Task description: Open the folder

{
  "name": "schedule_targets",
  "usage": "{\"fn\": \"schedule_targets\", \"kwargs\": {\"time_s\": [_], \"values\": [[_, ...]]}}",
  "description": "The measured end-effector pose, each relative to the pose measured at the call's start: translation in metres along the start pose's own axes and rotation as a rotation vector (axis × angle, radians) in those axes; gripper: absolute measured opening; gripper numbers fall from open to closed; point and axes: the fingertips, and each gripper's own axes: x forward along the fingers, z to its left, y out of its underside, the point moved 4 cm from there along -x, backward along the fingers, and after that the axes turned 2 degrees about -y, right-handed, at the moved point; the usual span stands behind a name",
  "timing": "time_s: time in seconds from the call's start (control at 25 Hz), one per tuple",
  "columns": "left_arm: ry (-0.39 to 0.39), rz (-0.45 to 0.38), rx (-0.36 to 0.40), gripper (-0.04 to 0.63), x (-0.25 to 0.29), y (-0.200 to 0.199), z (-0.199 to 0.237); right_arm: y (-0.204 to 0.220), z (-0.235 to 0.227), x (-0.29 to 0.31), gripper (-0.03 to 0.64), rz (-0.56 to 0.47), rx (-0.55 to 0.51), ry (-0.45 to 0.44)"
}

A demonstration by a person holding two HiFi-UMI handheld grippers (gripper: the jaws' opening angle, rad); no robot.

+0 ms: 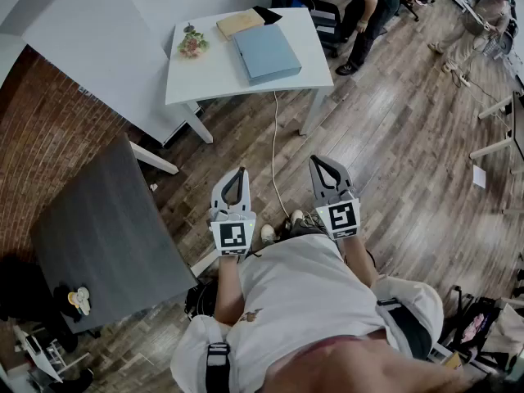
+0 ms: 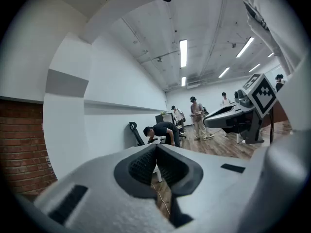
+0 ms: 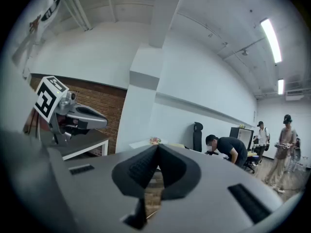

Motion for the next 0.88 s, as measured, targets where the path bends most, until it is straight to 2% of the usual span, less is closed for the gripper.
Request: {"fn": "schedule_targets", "kwargs": {"time_s": [0.24, 0.56, 0.64, 0.88], "values": [[0.017, -0.004, -0.003, 0.005, -0.020, 0.001, 0.012, -0.009, 0.019, -0.008, 0.005, -0.024, 0.018, 0.028], [0.010, -0.010, -0.001, 0.016, -0.010, 0.006, 0.021, -0.005, 0.021, 0.003, 0.019, -0.066, 0.043, 0.062], [0.001, -0.004, -0.004, 0.089, -0.003, 0.008, 0.025, -0.003, 0.018, 0.011, 0.068, -0.057, 0.042, 0.063], [-0.032, 0.022, -0.032, 0.224, 0.028, 0.017, 0.044, 0.005, 0.000, 0.043, 0.209, -0.027, 0.057, 0.058]]}}
